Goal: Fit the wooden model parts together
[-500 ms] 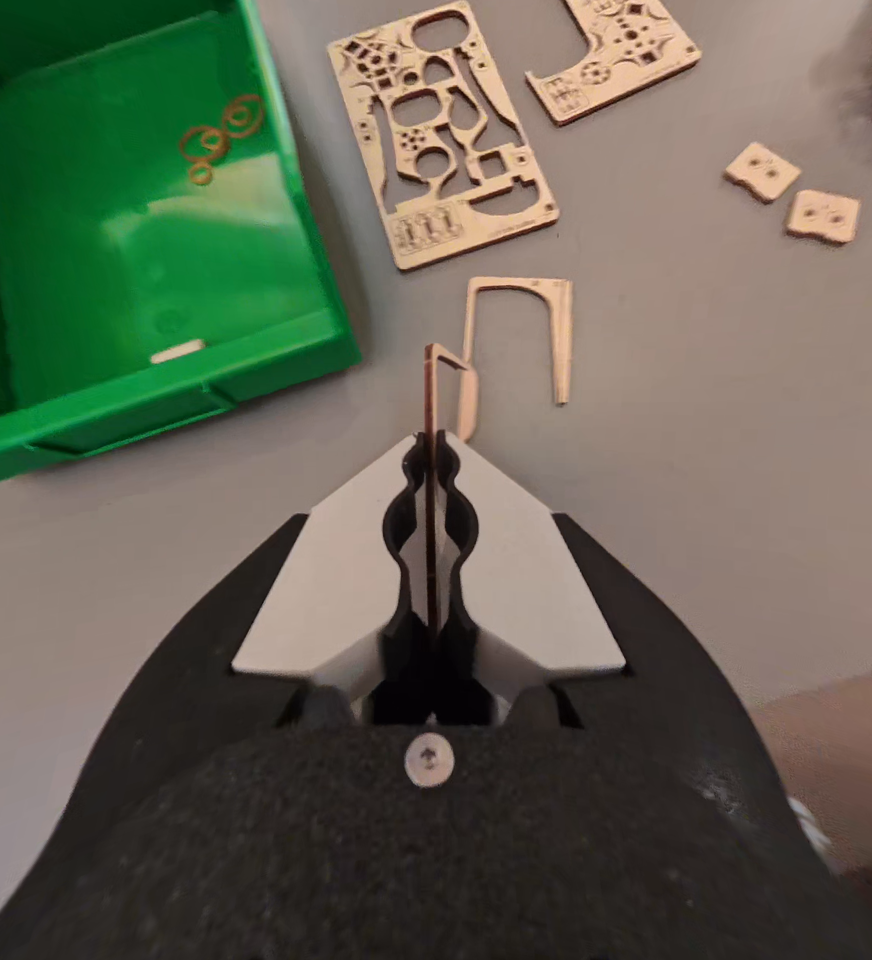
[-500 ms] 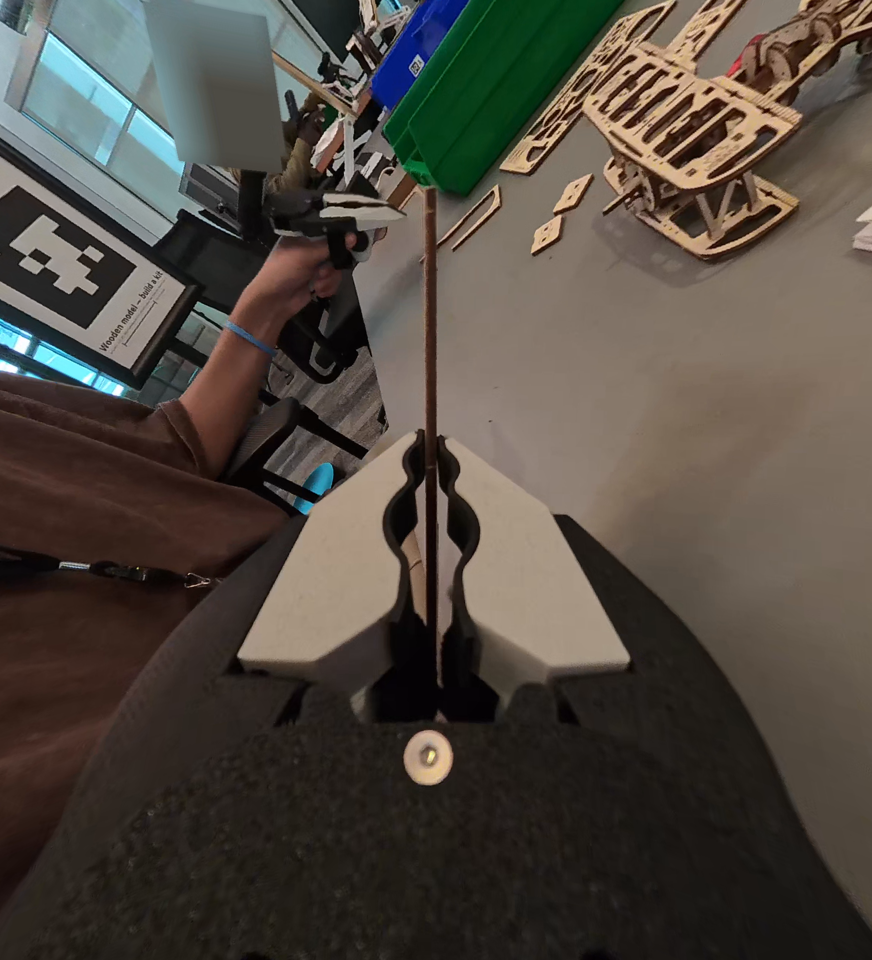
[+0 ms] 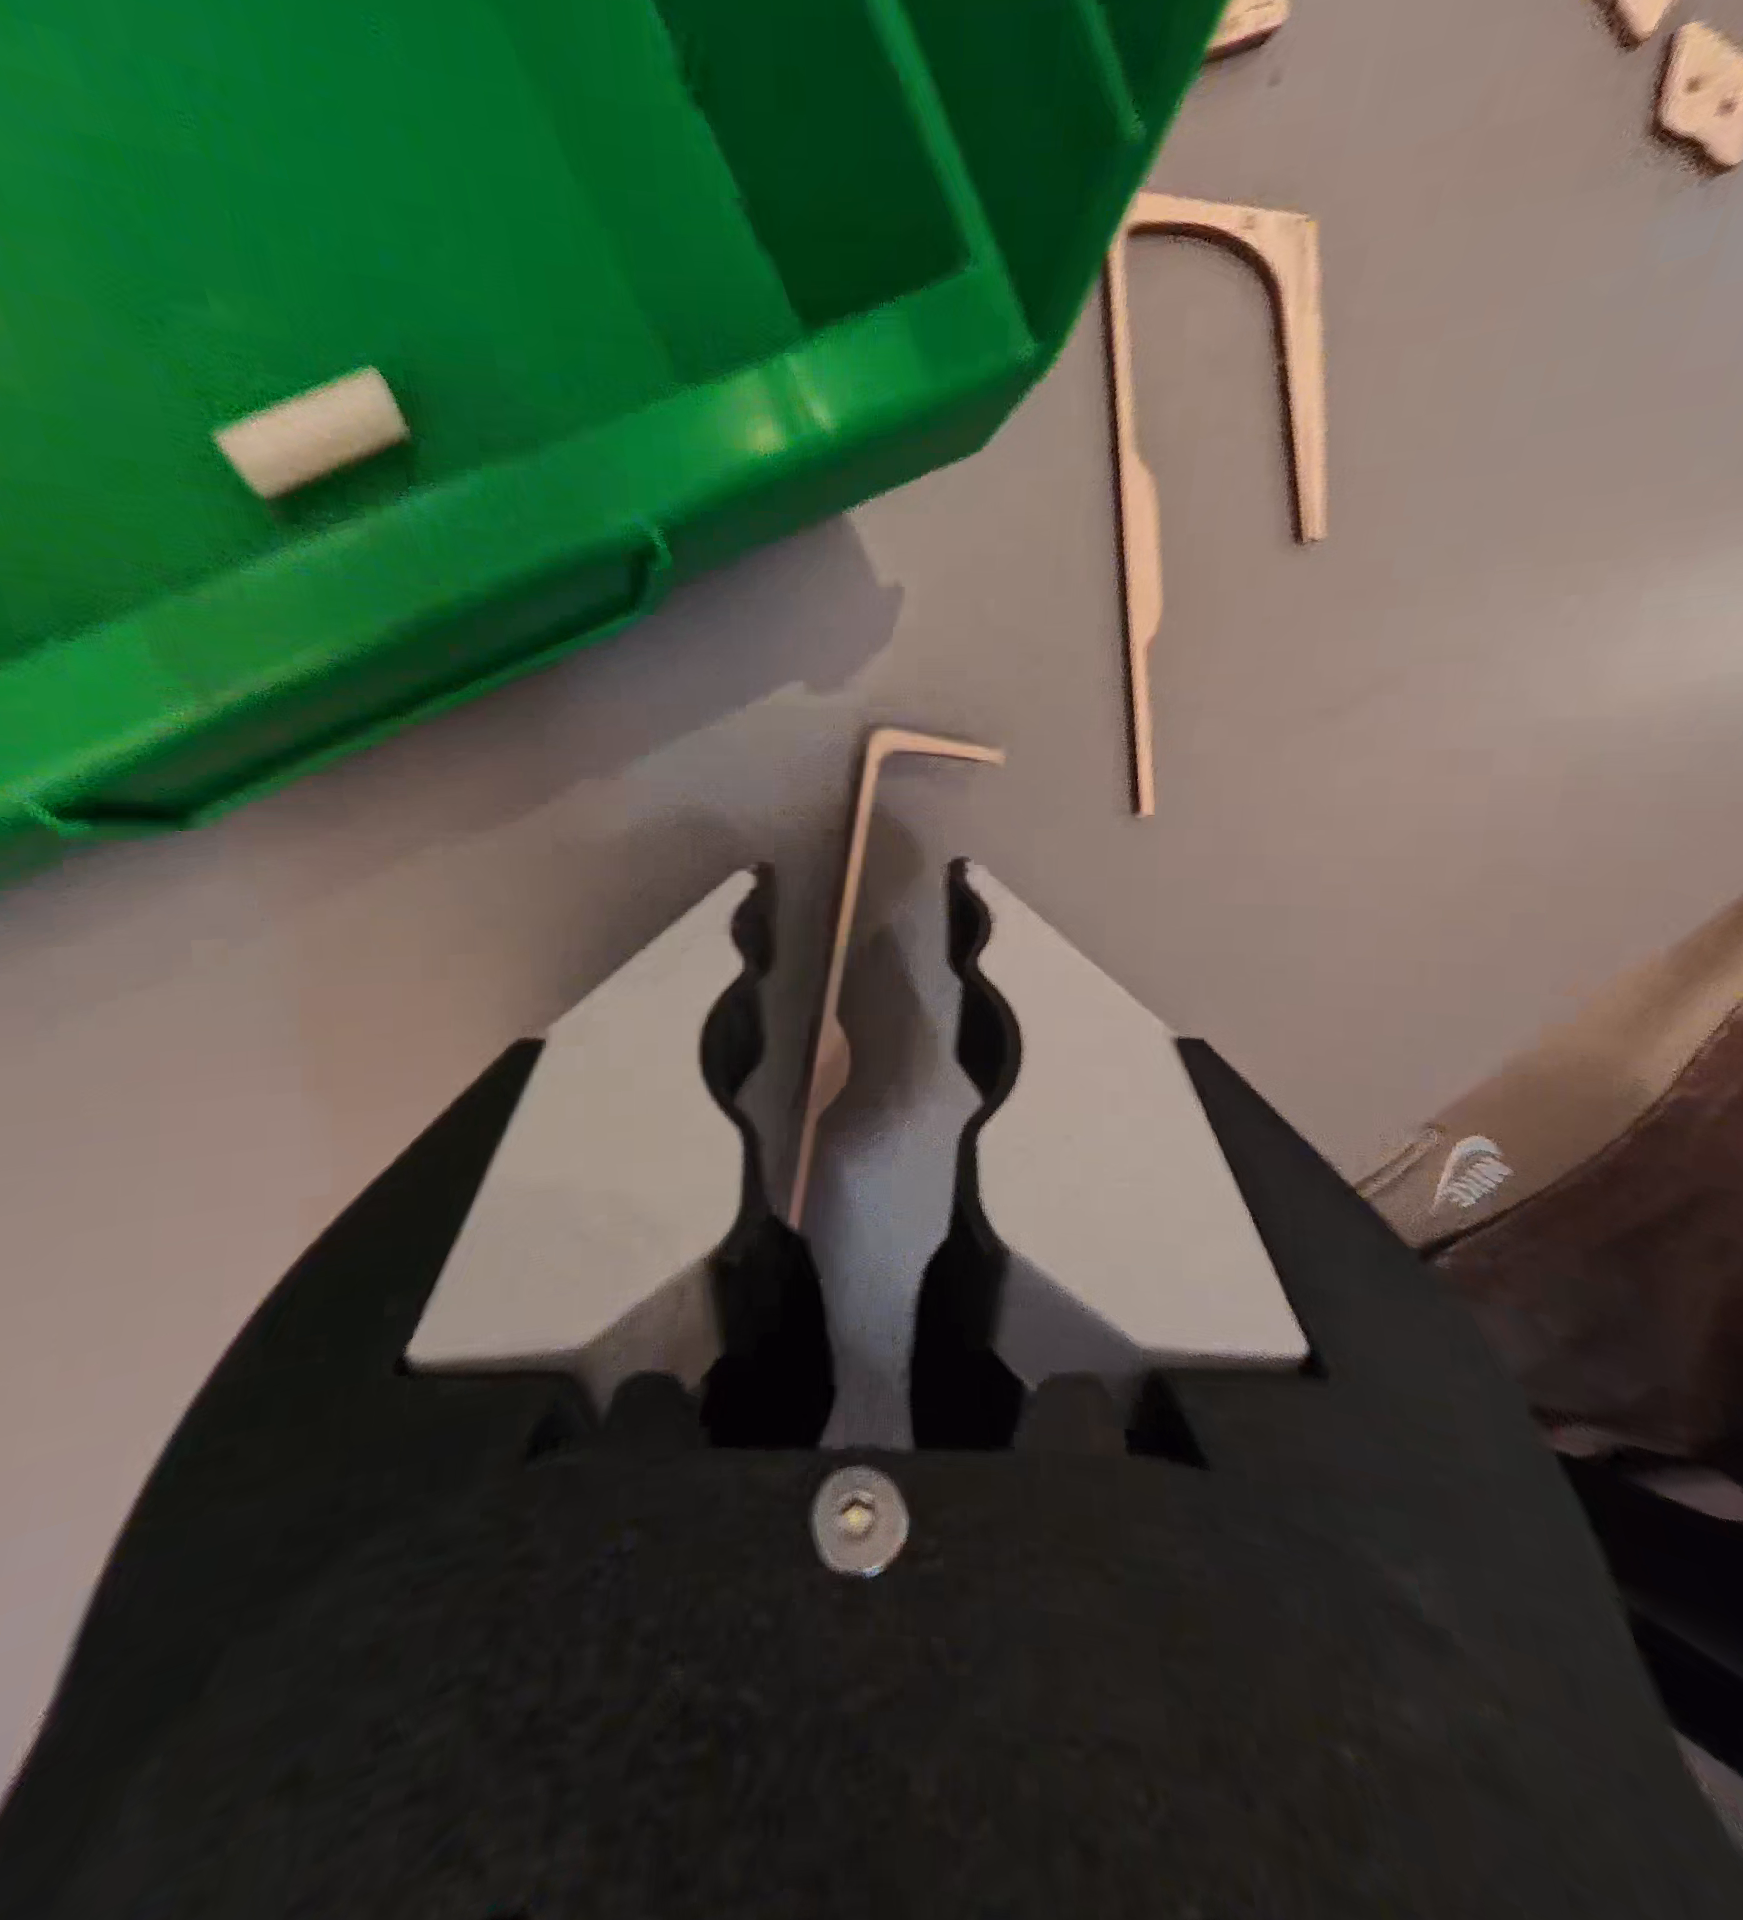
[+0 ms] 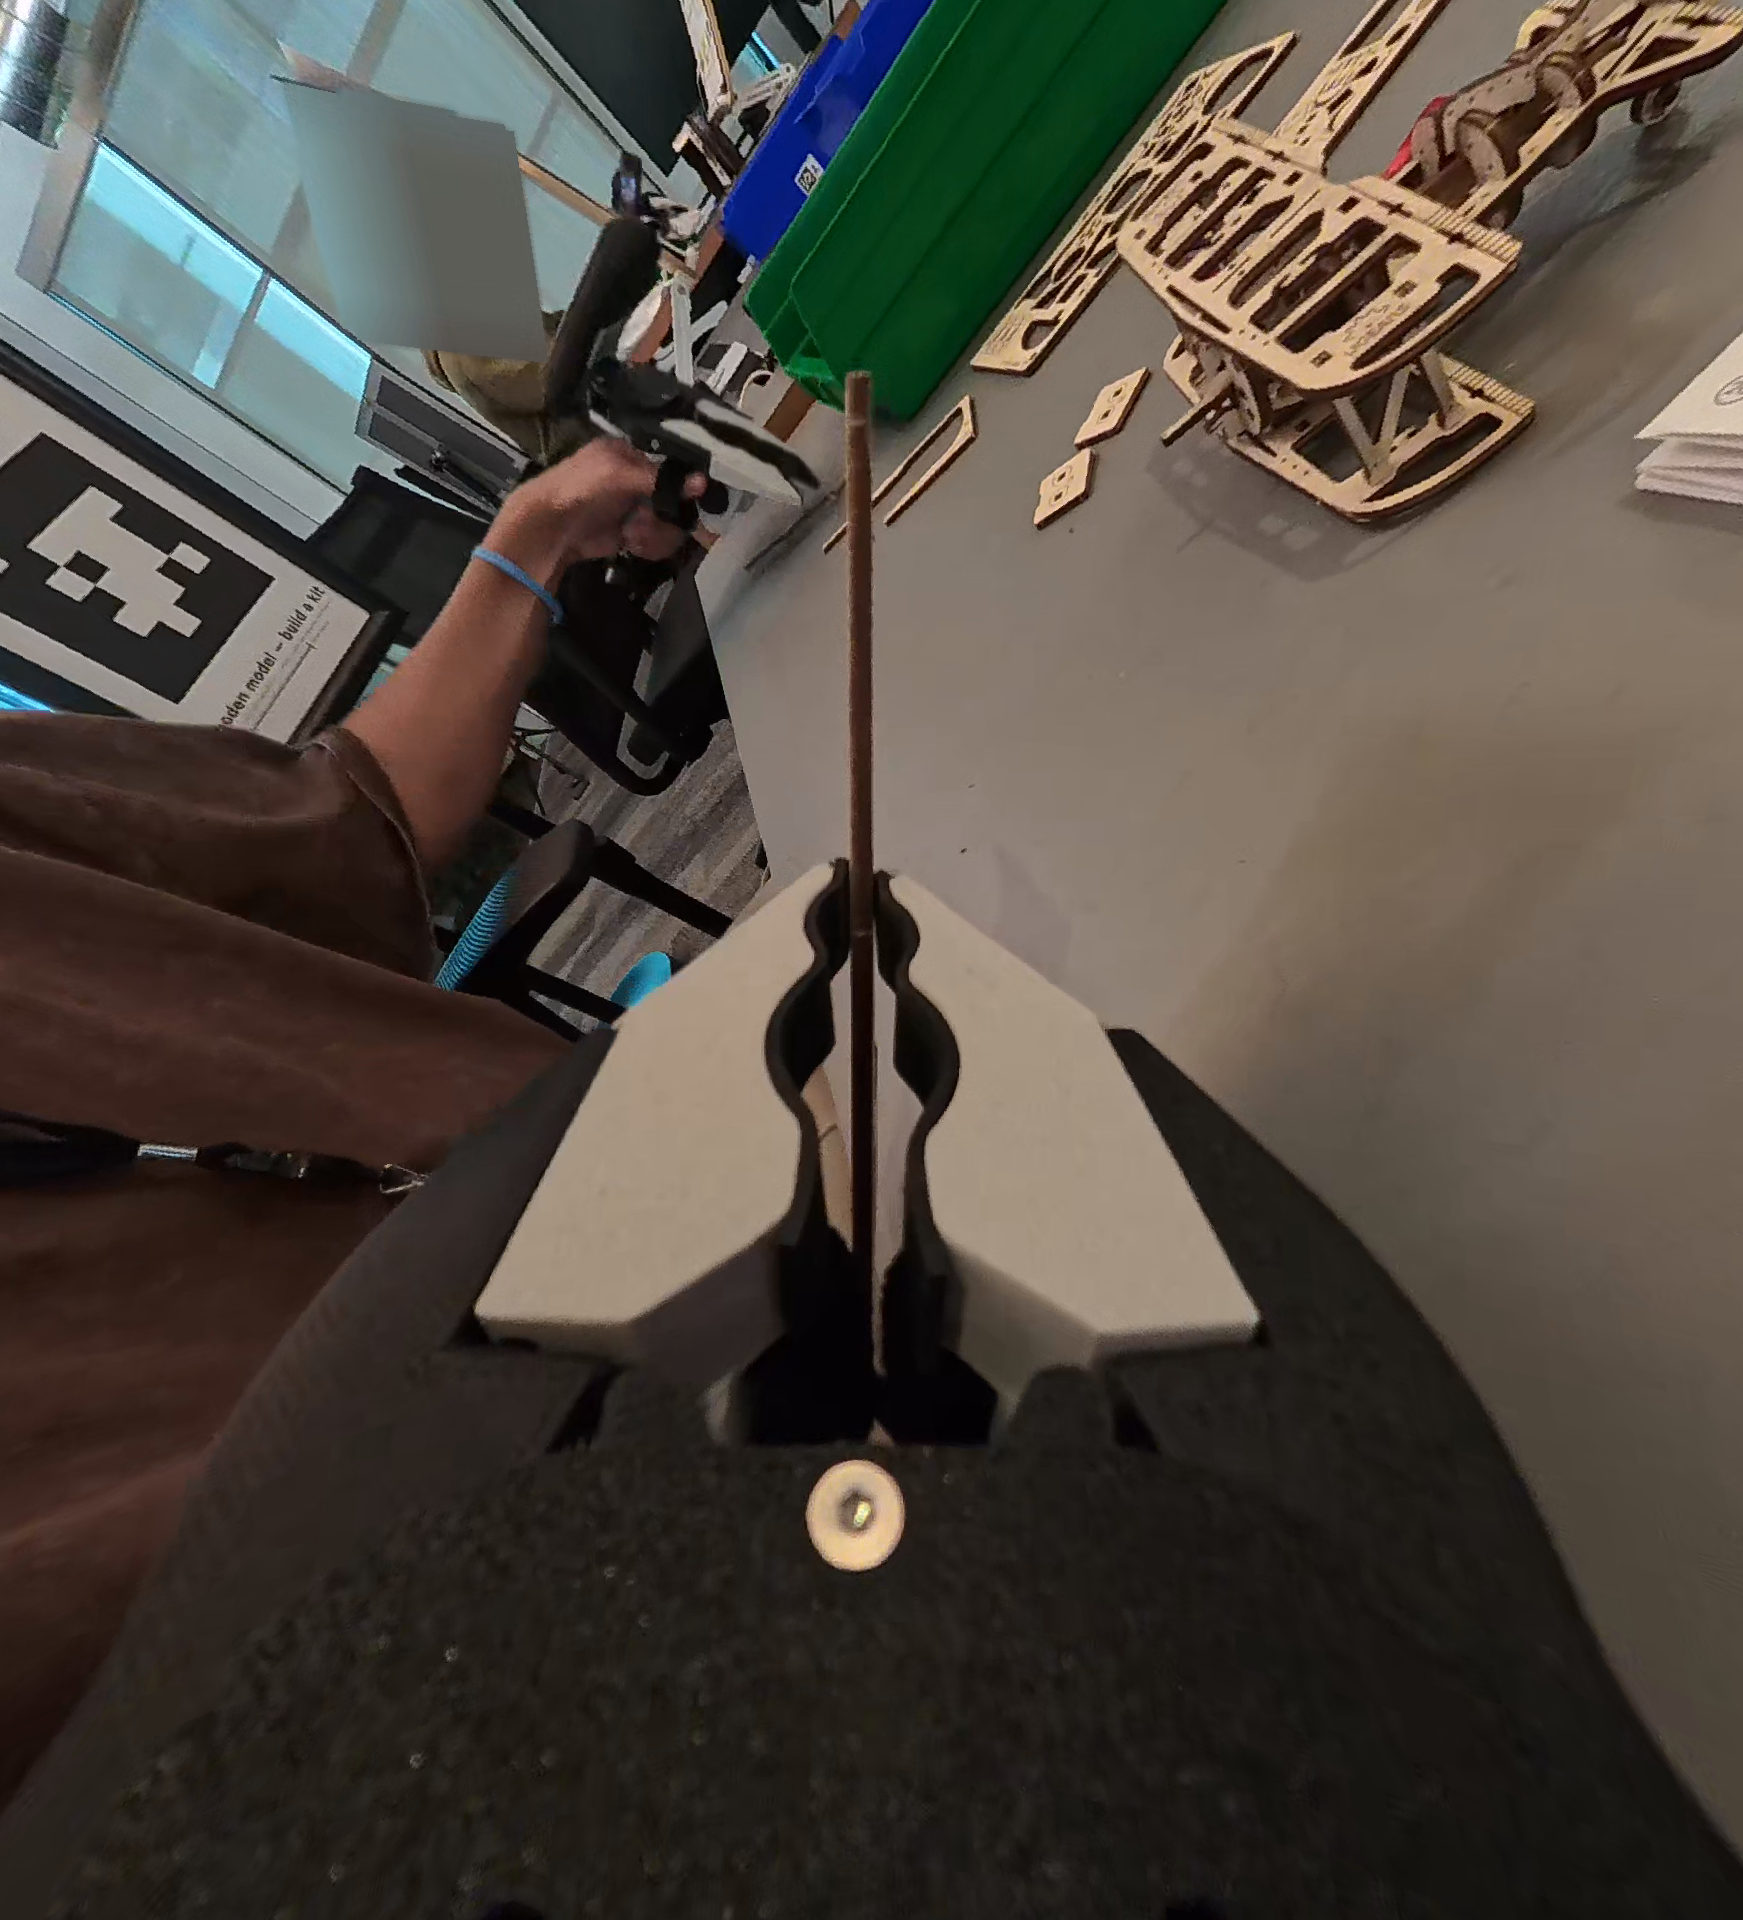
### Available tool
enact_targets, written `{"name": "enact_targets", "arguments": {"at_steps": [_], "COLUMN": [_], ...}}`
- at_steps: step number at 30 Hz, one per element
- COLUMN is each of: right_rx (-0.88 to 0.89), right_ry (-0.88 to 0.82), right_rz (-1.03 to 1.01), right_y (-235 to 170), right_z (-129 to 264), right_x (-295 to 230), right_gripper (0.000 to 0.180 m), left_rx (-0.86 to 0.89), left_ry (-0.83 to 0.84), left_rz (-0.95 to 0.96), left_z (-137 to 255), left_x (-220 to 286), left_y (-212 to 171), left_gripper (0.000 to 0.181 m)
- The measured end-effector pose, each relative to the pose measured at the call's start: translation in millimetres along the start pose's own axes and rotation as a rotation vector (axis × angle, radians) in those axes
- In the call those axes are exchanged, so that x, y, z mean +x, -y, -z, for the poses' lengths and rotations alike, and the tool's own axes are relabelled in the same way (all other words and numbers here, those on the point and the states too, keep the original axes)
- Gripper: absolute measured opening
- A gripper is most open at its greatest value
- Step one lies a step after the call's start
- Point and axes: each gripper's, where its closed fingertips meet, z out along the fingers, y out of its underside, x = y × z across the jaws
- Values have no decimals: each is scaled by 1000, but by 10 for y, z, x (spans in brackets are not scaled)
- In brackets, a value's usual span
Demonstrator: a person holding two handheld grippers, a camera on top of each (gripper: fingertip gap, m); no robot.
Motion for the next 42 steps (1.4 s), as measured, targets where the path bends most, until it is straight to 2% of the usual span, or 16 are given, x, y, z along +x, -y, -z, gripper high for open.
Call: {"name": "enact_targets", "arguments": {"at_steps": [2, 4, 7, 10, 12, 15, 18, 21, 26, 28, 31, 36, 37, 38, 40, 42], "right_rx": [8, 10, -27, -36, -67, -79, -45, -42, -32, -34, -165, -254, -249, -231, -141, -47], "right_ry": [-17, -56, -151, -110, -69, -36, 14, -16, -124, -166, -230, -376, -387, -381, -281, -42], "right_rz": [5, 5, -61, -116, -93, -54, -119, -110, -62, -71, -10, 192, 227, 257, 313, 334], "right_y": [15, 19, -30, 2, 33, 179, 362, 414, 490, 511, 307, 298, 350, 428, 651, 826], "right_z": [5, 4, -68, -360, -664, -1104, -1482, -1857, -2434, -2628, -2962, -3216, -3214, -3197, -3093, -2906], "right_x": [15, 71, 233, 181, 57, -113, -236, -230, -114, -35, 71, 318, 321, 277, -37, -605], "right_gripper": [2, 2, 3, 2, 2, 2, 2, 2, 2, 2, 8, 26, 41, 51, 52, 36], "left_rx": [-38, -32, 80, 106, -8, -37, -77, -46, -4, 38, 130, 378, 438, 489, 573, 643], "left_ry": [47, 219, 412, 336, 406, 349, 366, 329, 423, 486, 557, 590, 581, 577, 574, 541], "left_rz": [-33, -61, -151, -281, -293, -257, -271, -261, -231, -220, -159, -53, -31, -19, -18, -34], "left_z": [41, 183, 418, 97, -122, -367, -500, -618, -582, -519, -180, 518, 616, 694, 785, 770], "left_x": [-44, -197, -30, 542, 486, 546, 557, 701, 662, 617, 586, 814, 917, 1028, 1274, 1584], "left_y": [33, 124, 413, 555, 460, 455, 428, 450, 425, 381, 330, 418, 464, 511, 619, 752], "left_gripper": [37, 49, 47, 43, 39, 32, 34, 7, 5, 5, 5, 5, 5, 5, 5, 5]}}
